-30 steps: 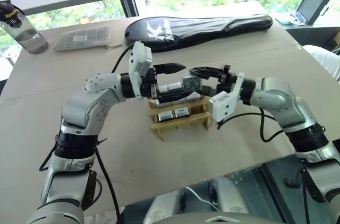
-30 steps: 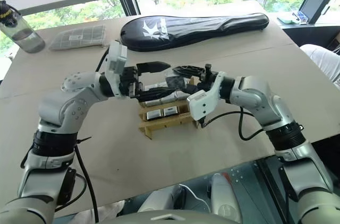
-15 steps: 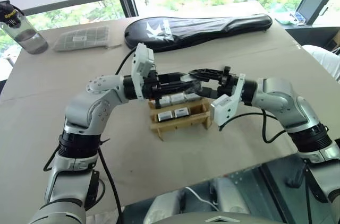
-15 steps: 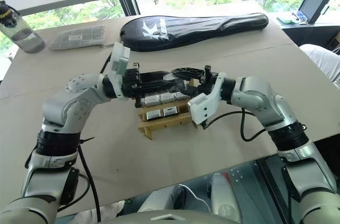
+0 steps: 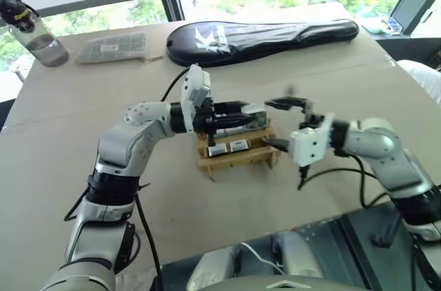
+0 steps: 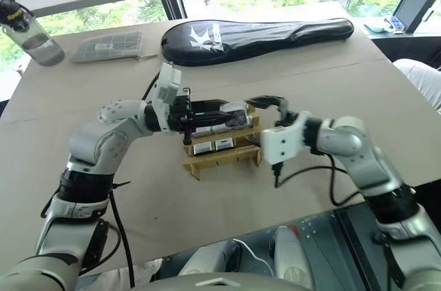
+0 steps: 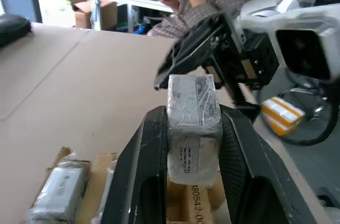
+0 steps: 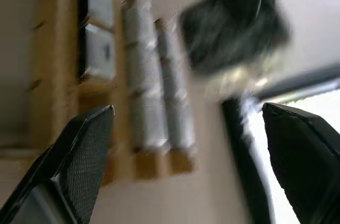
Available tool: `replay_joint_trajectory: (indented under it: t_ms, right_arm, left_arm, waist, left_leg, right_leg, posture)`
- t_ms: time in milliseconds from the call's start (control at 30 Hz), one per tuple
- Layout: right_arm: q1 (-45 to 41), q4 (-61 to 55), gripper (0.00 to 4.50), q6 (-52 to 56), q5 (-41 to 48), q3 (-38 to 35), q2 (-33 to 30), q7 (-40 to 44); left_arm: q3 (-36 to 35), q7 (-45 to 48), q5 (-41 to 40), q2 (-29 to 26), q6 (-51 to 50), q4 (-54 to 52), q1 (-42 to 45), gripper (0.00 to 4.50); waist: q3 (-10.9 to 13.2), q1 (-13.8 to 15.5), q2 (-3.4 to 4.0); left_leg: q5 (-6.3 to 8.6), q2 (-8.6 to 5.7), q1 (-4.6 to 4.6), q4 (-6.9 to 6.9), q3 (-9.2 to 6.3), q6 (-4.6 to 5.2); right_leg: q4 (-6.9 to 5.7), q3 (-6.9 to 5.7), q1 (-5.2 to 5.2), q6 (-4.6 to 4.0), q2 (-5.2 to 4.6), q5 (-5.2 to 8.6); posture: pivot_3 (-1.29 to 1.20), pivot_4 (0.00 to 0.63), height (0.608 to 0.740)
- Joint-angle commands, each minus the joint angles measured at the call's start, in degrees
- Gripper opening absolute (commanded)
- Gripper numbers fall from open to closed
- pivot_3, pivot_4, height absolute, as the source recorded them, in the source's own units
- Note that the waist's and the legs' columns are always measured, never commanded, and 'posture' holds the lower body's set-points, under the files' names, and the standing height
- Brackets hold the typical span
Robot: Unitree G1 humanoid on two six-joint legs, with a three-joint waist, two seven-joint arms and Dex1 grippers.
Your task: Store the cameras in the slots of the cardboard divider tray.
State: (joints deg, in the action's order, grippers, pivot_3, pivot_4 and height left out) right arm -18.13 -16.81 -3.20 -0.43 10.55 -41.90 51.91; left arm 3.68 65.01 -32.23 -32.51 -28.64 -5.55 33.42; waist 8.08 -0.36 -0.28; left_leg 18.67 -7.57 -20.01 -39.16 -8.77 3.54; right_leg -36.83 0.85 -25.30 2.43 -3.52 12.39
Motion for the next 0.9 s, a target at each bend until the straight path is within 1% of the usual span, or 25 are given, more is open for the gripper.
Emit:
replay_joint_trajectory:
  t_ms: [33, 100, 167, 233, 300, 367, 567, 667, 767, 900]
  right_arm:
    - [5.5, -10.9, 4.50, 20.6, 17.3, -9.0, -3.0, 2.4]
    - [9.7, -15.4, 4.50, 32.4, 26.9, -14.7, -6.3, 3.2]
    - [14.0, -18.8, 4.50, 41.0, 35.2, -20.6, -9.8, 4.6]
    - [16.1, -20.2, 4.50, 47.3, 42.1, -25.6, -11.2, 3.3]
    - [17.9, -20.7, 4.50, 50.7, 46.0, -29.7, -12.1, 2.5]
    - [18.3, -20.2, 4.50, 53.0, 49.2, -33.2, -11.6, 0.6]
    - [18.4, -18.9, 4.50, 54.3, 50.9, -37.2, -10.3, -4.8]
    - [18.7, -19.2, 4.50, 54.6, 51.8, -38.5, -10.0, -6.6]
    - [19.3, -19.4, 4.50, 54.5, 52.2, -39.4, -10.2, -7.6]
    - [20.3, -19.2, 4.50, 53.9, 51.9, -39.8, -10.6, -8.0]
  left_arm:
    - [1.0, 2.2, 2.3, 0.8, 5.7, 1.0, -0.4, 0.74]
    - [1.7, 2.3, 3.1, 2.2, 7.1, 2.6, -0.4, 0.74]
    - [2.7, 2.0, 4.0, 3.9, 8.2, 3.9, -0.8, 0.74]
    - [4.2, 2.4, 6.5, 4.8, 11.7, 5.1, -1.5, 0.74]
    - [5.3, 3.0, 8.4, 5.5, 14.6, 6.5, -2.1, 0.74]
    - [6.2, 3.5, 10.2, 5.7, 17.2, 8.5, -2.3, 0.74]
    - [7.3, 3.0, 15.6, 7.0, 25.0, 16.3, -1.5, 0.74]
    - [7.7, 2.4, 17.0, 7.6, 27.2, 17.6, -1.8, 0.74]
    - [7.5, 2.1, 16.1, 8.5, 26.8, 17.3, -2.8, 0.74]
    - [8.9, 1.1, 18.2, 9.3, 29.5, 17.8, -3.6, 0.74]
  waist:
    - [0.0, 0.3, 0.01]
    - [0.0, 0.4, 0.02]
    - [0.0, 1.1, 0.02]
    - [0.0, 1.3, -0.01]
    - [0.0, 1.2, -0.02]
    - [0.0, 1.3, -0.03]
    - [0.0, 1.4, -0.04]
    - [0.0, 1.4, -0.06]
    - [0.0, 1.5, -0.08]
    - [-0.1, 1.5, -0.10]
  left_leg:
    - [0.00, 0.00, -0.01, 0.02, -0.01, 0.00]
    - [0.00, 0.00, -0.01, 0.00, 0.01, 0.00]
    - [0.00, 0.00, -0.02, 0.01, 0.00, 0.01]
    - [0.01, 0.00, 0.00, 0.00, -0.07, 0.02]
    - [0.01, 0.00, 0.02, -0.01, -0.06, 0.02]
    - [0.01, 0.00, 0.02, -0.01, -0.07, 0.02]
    - [0.01, 0.00, 0.02, -0.03, -0.05, 0.02]
    - [0.01, 0.00, 0.02, -0.05, -0.05, 0.02]
    - [0.01, 0.00, 0.03, -0.07, -0.05, 0.02]
    - [0.01, 0.00, 0.05, -0.08, -0.05, 0.02]
  right_leg:
    - [0.00, 0.01, 0.00, 0.00, -0.01, 0.00]
    - [-0.01, 0.04, 0.00, 0.00, -0.01, 0.00]
    - [-0.01, 0.03, 0.03, 0.00, -0.02, 0.00]
    - [0.04, -0.04, 0.10, 0.00, -0.03, 0.00]
    - [0.04, -0.03, 0.12, 0.01, -0.04, 0.00]
    - [0.03, -0.05, 0.14, 0.01, -0.06, -0.01]
    - [0.03, -0.06, 0.14, 0.02, -0.06, -0.01]
    - [0.02, -0.07, 0.15, 0.02, -0.08, -0.01]
    - [0.02, -0.07, 0.18, 0.03, -0.08, -0.02]
    - [0.01, -0.07, 0.20, 0.04, -0.08, -0.02]
  posture:
    - [0.00, 0.150, 0.740]
    - [0.00, 0.150, 0.740]
    - [0.00, 0.150, 0.740]
    - [0.00, 0.150, 0.740]
    - [0.00, 0.150, 0.740]
    - [0.00, 0.150, 0.740]
    - [0.00, 0.150, 0.740]
    - [0.00, 0.150, 0.740]
    - [0.00, 0.150, 0.740]
    - [0.00, 0.150, 0.740]
